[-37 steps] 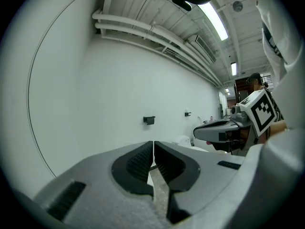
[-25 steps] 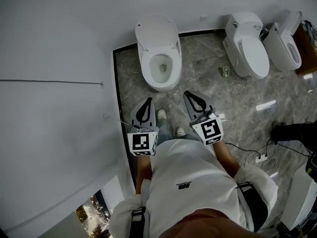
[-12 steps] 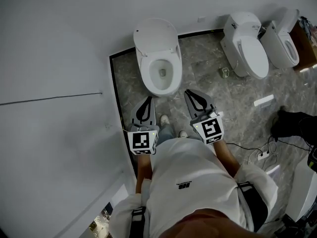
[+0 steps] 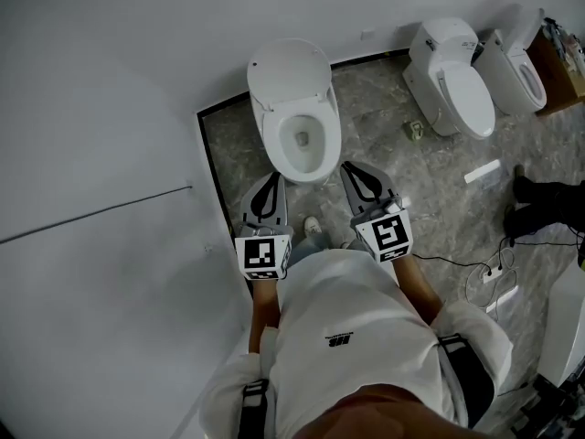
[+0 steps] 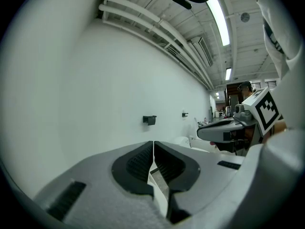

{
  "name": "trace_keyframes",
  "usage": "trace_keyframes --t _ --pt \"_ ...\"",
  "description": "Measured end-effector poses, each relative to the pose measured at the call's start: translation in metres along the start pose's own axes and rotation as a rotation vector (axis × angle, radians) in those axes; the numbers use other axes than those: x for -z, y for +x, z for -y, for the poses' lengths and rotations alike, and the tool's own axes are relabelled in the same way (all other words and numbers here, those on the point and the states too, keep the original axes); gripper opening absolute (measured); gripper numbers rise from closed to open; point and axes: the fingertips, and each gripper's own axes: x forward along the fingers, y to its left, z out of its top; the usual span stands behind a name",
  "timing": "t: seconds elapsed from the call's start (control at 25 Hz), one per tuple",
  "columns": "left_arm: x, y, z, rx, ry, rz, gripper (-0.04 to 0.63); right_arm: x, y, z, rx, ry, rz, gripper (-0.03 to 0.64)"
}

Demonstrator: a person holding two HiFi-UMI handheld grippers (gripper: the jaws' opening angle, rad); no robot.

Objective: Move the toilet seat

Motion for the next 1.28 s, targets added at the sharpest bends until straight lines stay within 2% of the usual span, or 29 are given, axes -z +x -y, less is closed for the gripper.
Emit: trace_keyframes --t 0.24,0.52,0.76,1.28 --pt "0.008 0.013 -0.023 0.058 -0.003 0.002 0.031 -0.003 0.028 -0.014 0.022 0.0 0.001 0.037" --pt "0.021 0.031 -0.039 0.082 -0.037 -0.021 0.031 0.009 0.049 -0.007 0.059 0.024 -0.041 0.037" --pt "0.035 0.051 -0.045 0.079 -0.067 -0.043 0.031 0.034 0.059 0.013 0.081 0.079 -0.089 0.037" --pt "0.075 0.116 -0.061 0.044 -0.1 -0.115 0.031 0.075 0.115 0.05 0.038 0.112 -0.165 0.037"
